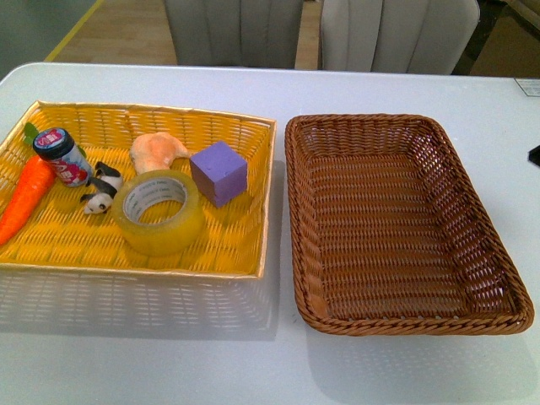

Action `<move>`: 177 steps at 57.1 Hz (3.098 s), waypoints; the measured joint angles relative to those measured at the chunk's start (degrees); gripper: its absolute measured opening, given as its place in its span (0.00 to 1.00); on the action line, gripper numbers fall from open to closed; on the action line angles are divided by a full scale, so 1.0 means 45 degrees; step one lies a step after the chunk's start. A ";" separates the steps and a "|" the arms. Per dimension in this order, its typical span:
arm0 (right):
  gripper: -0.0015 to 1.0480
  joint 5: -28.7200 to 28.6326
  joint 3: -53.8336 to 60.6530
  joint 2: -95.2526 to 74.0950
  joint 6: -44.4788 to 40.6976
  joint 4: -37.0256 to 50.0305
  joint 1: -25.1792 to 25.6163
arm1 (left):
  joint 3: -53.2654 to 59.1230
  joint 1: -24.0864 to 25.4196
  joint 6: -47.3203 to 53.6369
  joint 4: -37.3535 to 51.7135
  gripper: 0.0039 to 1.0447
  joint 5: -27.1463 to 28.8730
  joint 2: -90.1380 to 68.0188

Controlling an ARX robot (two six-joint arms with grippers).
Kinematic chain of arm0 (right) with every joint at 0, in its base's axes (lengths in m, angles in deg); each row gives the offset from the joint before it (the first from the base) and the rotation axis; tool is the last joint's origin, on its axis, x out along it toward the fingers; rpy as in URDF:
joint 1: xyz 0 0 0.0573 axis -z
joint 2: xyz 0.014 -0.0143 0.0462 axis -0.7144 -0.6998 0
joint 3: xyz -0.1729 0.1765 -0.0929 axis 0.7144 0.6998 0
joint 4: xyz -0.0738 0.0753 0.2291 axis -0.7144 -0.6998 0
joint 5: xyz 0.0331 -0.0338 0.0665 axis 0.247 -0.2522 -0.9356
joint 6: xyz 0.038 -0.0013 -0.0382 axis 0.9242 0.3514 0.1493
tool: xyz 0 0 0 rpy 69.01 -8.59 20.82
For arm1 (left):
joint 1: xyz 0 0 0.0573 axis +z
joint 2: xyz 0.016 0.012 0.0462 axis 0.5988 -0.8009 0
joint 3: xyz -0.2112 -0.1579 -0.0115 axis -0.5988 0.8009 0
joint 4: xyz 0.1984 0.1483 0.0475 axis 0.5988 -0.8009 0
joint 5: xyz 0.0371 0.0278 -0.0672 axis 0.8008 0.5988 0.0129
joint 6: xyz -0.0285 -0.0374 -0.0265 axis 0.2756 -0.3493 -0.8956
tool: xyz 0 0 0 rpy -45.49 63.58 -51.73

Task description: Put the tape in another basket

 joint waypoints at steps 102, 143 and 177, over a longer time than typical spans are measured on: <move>0.02 0.1967 0.7922 1.5776 0.0228 -0.0262 -0.1972 | 0.0000 0.0000 0.0000 0.0000 0.92 0.0000 0.0000; 0.02 0.1972 0.7917 2.0410 0.0228 -0.5027 -0.1977 | 0.0000 0.0000 0.0000 0.0000 0.92 0.0005 0.0000; 0.65 0.1972 0.7917 2.0599 0.0223 -0.5119 -0.1991 | 0.0000 0.0000 0.0000 0.0000 0.92 0.0000 0.0000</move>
